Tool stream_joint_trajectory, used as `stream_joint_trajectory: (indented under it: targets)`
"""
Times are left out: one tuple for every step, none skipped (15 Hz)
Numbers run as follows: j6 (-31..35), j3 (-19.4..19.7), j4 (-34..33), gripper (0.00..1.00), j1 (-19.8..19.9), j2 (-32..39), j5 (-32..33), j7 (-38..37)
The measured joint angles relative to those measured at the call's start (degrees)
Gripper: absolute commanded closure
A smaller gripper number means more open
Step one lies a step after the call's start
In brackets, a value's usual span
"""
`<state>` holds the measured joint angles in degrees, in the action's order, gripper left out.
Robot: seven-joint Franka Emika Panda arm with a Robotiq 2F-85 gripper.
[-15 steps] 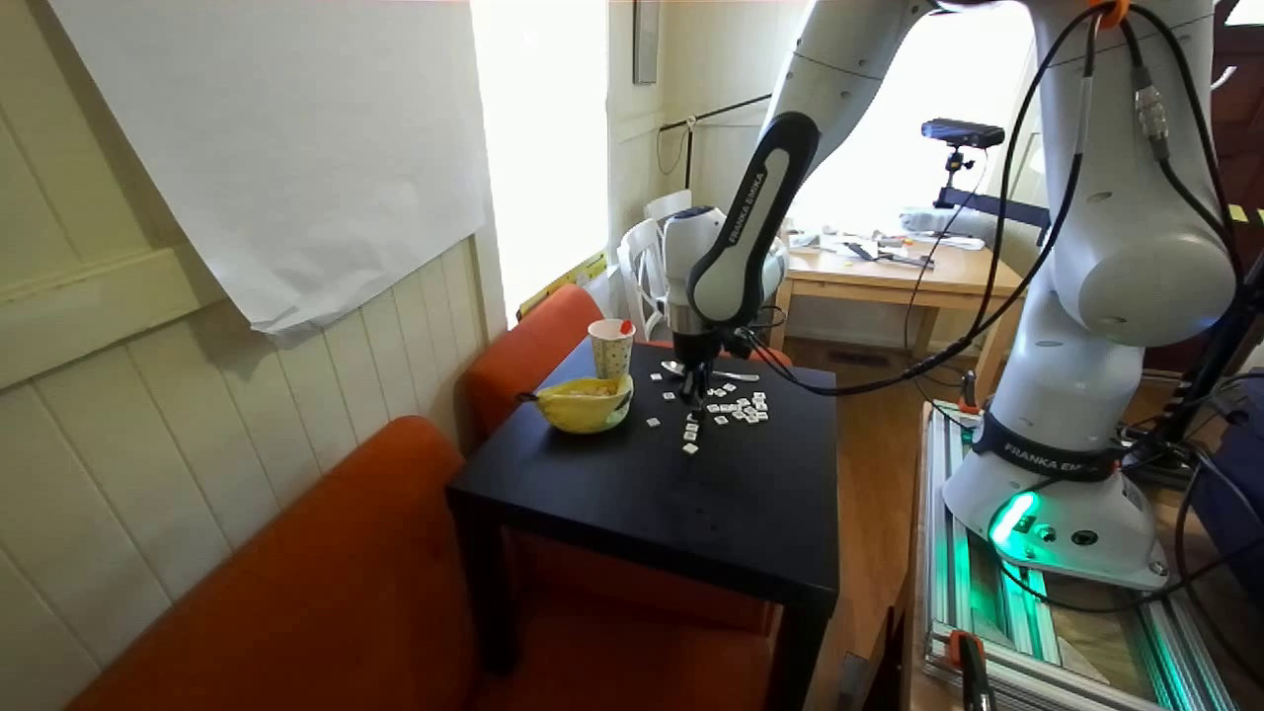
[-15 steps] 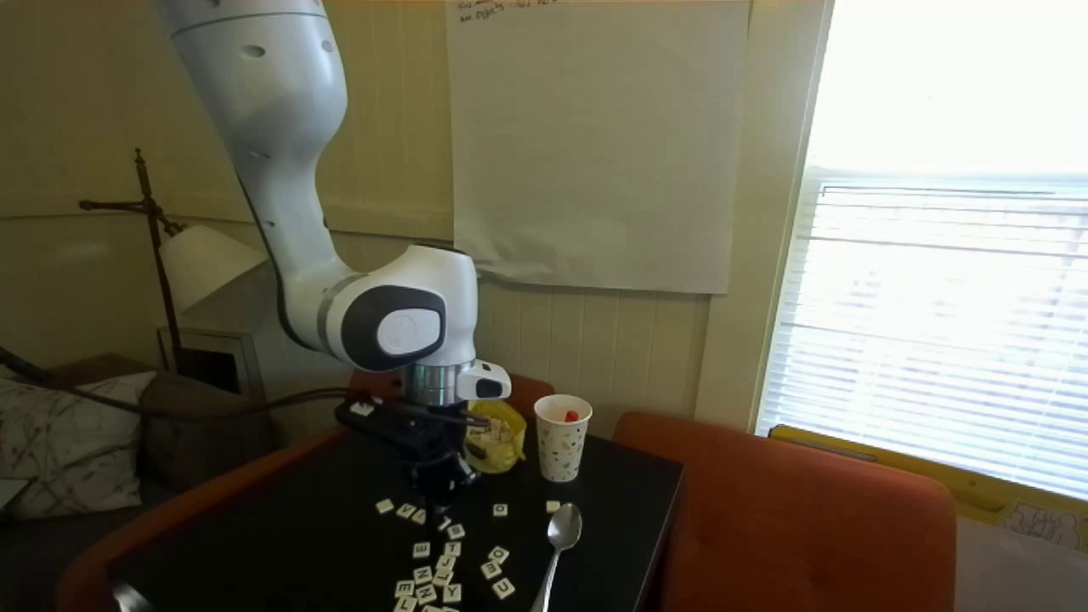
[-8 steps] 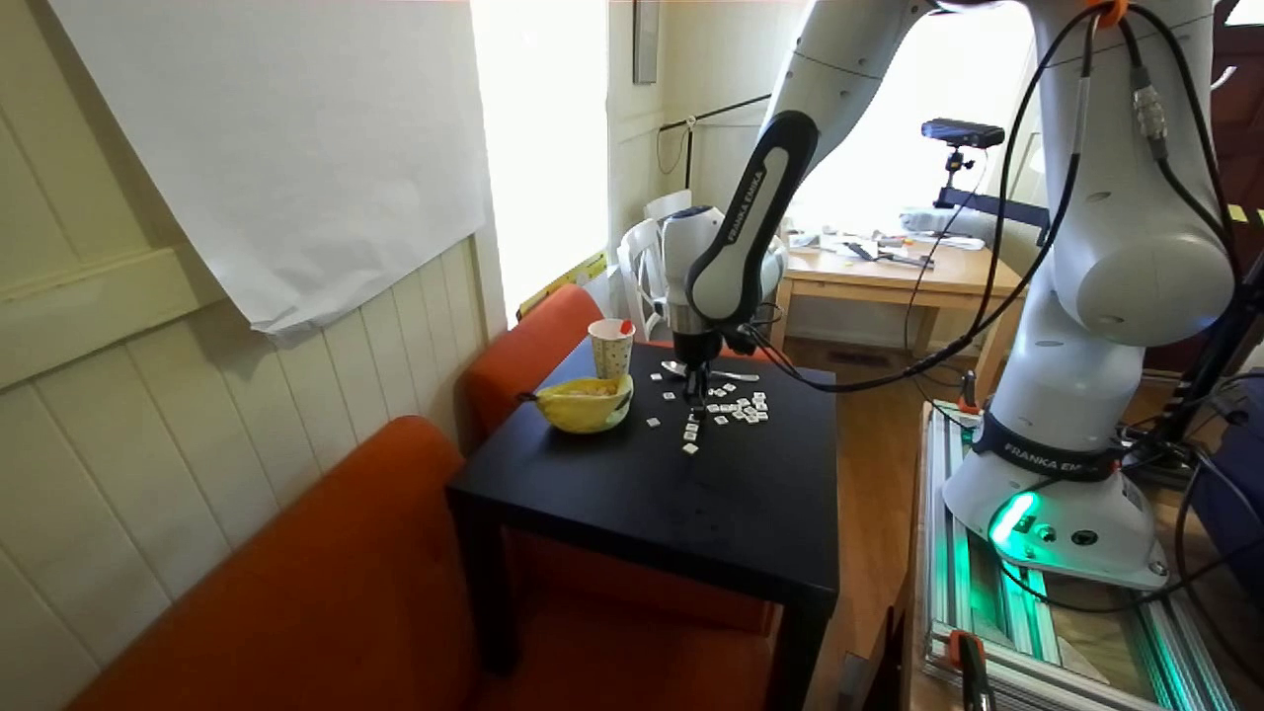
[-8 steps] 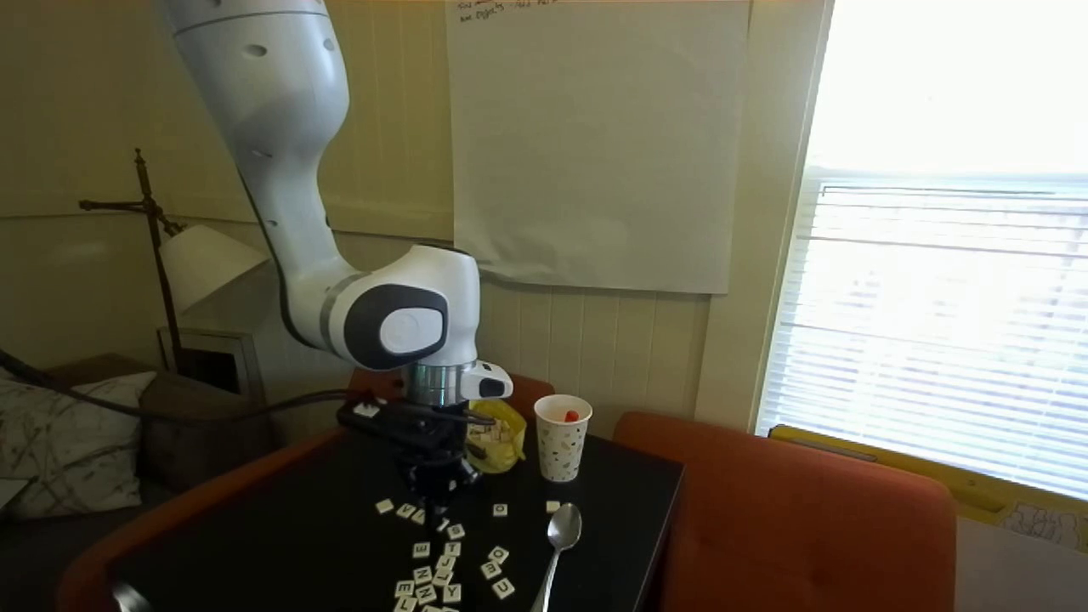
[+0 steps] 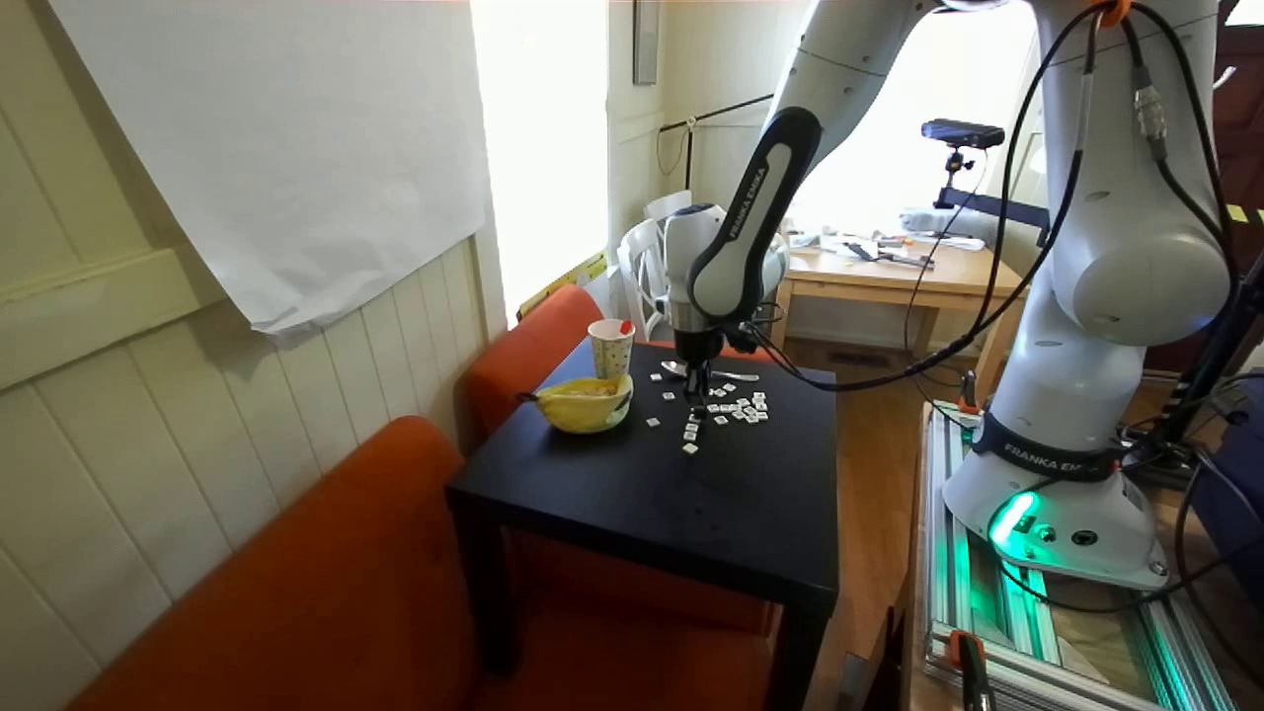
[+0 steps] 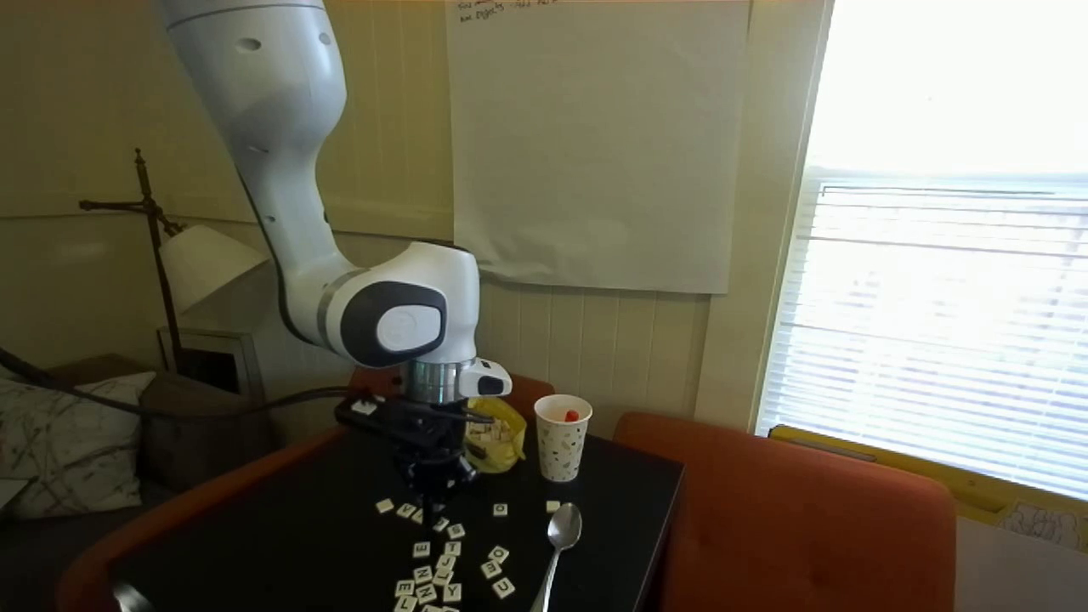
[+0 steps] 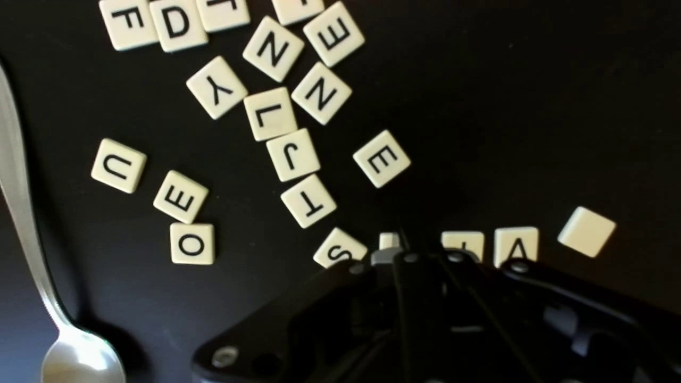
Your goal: Pick up the object and align it with the other object in a straight line
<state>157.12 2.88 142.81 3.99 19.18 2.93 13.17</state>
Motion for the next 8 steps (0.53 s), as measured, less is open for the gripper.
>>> stream_joint_trajectory:
  targets:
    - [0.0,-0.77,0.57,0.99,0.58,-0.92,-0.89,0.11]
    - [0.14,-1.86,1.32,0.99,1.41,-2.14,-2.51,0.54]
    - [0.37,-2.93,2.16,0.99,2.23,-3.61,-4.35,0.98]
    - [0.48,-3.8,3.04,1.0,2.87,-5.18,-6.1,1.38]
    - [0.57,-4.35,3.83,0.99,3.27,-6.73,-7.58,1.62]
    - [0.58,-4.5,4.68,0.99,3.39,-8.33,-8.71,1.63]
    - [0.58,-4.37,5.55,0.74,3.39,-9.98,-9.27,1.38]
    - [0.58,-3.99,6.44,0.73,3.34,-11.55,-9.3,0.34]
